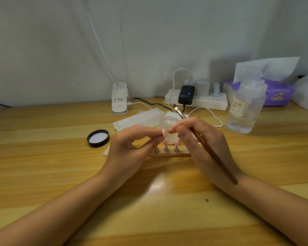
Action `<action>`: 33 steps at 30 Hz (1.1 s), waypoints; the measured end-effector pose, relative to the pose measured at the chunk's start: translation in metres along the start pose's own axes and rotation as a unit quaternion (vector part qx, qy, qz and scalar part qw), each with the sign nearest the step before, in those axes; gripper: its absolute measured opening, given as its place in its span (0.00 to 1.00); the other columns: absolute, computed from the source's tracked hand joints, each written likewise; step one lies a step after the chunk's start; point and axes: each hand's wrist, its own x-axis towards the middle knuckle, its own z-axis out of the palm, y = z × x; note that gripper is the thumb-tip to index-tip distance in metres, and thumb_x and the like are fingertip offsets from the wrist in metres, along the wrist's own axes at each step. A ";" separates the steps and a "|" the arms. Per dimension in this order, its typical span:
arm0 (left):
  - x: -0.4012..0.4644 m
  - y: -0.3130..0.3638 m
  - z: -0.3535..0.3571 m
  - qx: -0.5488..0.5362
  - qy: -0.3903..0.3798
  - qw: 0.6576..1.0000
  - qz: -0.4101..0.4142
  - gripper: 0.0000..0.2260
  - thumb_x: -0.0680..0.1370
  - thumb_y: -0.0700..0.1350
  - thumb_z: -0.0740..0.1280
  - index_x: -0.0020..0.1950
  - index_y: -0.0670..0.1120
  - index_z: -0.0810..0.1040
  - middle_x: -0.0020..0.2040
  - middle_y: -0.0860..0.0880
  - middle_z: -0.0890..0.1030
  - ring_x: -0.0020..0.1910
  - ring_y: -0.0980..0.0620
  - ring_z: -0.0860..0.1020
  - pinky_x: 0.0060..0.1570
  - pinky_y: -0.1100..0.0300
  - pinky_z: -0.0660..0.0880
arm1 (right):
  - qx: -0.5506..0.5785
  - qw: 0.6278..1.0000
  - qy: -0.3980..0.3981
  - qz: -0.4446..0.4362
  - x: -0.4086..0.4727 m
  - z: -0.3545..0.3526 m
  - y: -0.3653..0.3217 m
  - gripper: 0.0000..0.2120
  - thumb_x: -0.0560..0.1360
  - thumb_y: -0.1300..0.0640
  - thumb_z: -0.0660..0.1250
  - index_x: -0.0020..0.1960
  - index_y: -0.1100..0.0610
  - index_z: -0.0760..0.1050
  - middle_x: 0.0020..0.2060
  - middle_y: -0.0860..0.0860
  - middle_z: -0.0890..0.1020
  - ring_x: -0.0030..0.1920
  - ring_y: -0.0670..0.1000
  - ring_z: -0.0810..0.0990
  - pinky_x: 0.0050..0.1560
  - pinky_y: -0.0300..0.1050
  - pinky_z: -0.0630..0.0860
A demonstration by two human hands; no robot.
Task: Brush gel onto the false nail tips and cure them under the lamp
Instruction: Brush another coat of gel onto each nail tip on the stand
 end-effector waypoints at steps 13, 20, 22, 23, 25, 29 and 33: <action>0.000 0.002 -0.001 0.000 -0.037 0.999 0.031 0.12 0.69 0.43 0.70 0.52 0.49 0.79 0.42 0.56 0.83 0.43 0.56 0.80 0.44 0.56 0.77 | -0.067 0.997 -0.016 -0.046 -0.001 0.001 0.002 0.11 0.69 0.47 0.66 0.47 0.52 0.74 0.40 0.36 0.73 0.44 0.40 0.75 0.46 0.41 0.72; 0.000 0.002 -0.001 -0.001 -0.039 0.999 0.025 0.14 0.68 0.44 0.73 0.52 0.47 0.80 0.44 0.53 0.83 0.43 0.54 0.80 0.43 0.49 0.77 | -0.057 0.997 -0.028 -0.041 0.000 0.000 0.001 0.11 0.69 0.48 0.69 0.48 0.47 0.70 0.41 0.37 0.75 0.44 0.40 0.75 0.46 0.32 0.70; 0.000 0.002 0.000 0.000 -0.045 0.999 0.029 0.13 0.68 0.46 0.73 0.52 0.47 0.80 0.44 0.54 0.83 0.44 0.56 0.80 0.45 0.52 0.77 | -0.053 0.997 -0.027 -0.043 0.000 -0.001 0.002 0.11 0.69 0.49 0.70 0.48 0.47 0.70 0.41 0.38 0.75 0.44 0.39 0.75 0.45 0.29 0.69; 0.000 0.002 0.000 0.000 -0.046 0.999 0.026 0.13 0.68 0.47 0.74 0.51 0.47 0.80 0.43 0.55 0.83 0.45 0.56 0.80 0.46 0.54 0.77 | -0.052 0.997 -0.024 -0.045 0.000 -0.001 0.002 0.11 0.69 0.50 0.70 0.48 0.47 0.70 0.41 0.37 0.75 0.44 0.39 0.75 0.44 0.27 0.69; 0.001 0.002 0.000 0.002 -0.054 0.998 0.009 0.12 0.68 0.46 0.74 0.50 0.46 0.81 0.45 0.54 0.83 0.47 0.57 0.80 0.48 0.58 0.76 | -0.054 0.998 -0.012 -0.044 0.001 -0.004 0.003 0.11 0.69 0.52 0.70 0.48 0.48 0.71 0.40 0.37 0.74 0.43 0.39 0.75 0.43 0.25 0.68; 0.000 0.000 -0.001 0.020 -0.070 0.997 -0.029 0.13 0.66 0.47 0.72 0.51 0.49 0.80 0.48 0.54 0.80 0.49 0.61 0.77 0.50 0.71 0.71 | -0.063 0.998 0.007 -0.018 0.007 -0.016 0.006 0.09 0.69 0.53 0.69 0.47 0.48 0.71 0.41 0.38 0.75 0.42 0.41 0.75 0.43 0.30 0.71; 0.000 -0.003 -0.002 0.053 -0.097 0.991 -0.081 0.18 0.64 0.51 0.72 0.53 0.55 0.76 0.49 0.57 0.79 0.48 0.63 0.75 0.48 0.76 0.68 | -0.088 0.996 -0.029 -0.010 0.013 -0.029 0.011 0.11 0.69 0.53 0.70 0.45 0.44 0.70 0.41 0.40 0.77 0.43 0.42 0.75 0.43 0.33 0.71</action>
